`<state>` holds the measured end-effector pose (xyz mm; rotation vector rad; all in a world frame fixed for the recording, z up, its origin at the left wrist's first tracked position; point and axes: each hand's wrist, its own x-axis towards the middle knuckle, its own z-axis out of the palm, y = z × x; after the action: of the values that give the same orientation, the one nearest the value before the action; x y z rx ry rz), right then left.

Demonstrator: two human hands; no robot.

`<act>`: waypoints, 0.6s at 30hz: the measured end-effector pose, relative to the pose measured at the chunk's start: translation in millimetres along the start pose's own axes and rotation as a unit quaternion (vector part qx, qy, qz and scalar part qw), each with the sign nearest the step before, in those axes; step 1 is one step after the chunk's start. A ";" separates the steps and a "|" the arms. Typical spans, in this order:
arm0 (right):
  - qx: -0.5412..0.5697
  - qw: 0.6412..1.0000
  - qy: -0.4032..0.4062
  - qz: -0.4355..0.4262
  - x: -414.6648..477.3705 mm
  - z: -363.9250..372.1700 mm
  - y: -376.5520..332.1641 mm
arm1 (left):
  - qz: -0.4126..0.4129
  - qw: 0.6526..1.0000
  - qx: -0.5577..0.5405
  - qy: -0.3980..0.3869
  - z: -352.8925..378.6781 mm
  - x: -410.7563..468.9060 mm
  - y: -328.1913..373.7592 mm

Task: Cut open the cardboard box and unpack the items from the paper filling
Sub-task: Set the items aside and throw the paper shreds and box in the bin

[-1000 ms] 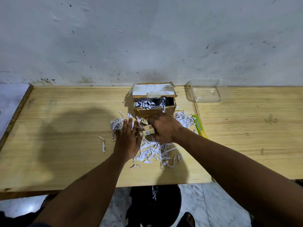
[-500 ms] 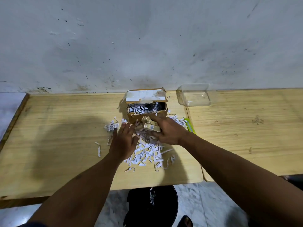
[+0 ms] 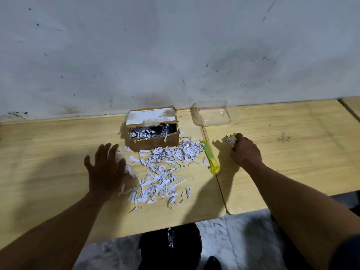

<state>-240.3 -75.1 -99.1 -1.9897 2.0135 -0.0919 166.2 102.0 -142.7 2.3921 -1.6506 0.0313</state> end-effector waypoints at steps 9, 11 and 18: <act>-0.039 0.993 0.057 0.092 13.2 31.6 11.6 | 0.031 0.989 -0.027 -0.140 36.6 -14.5 -20.4; -0.015 0.993 0.067 0.095 10.2 34.9 4.8 | 0.019 0.989 -0.031 -0.143 38.7 -17.1 -12.4; -0.053 0.993 0.074 0.080 4.8 46.9 6.9 | -0.010 0.987 -0.081 -0.136 38.9 -18.5 8.6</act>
<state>-234.7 -71.6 -146.3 -1.9257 2.3087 -0.1010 147.1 108.2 -181.8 2.3699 -1.6673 -0.4352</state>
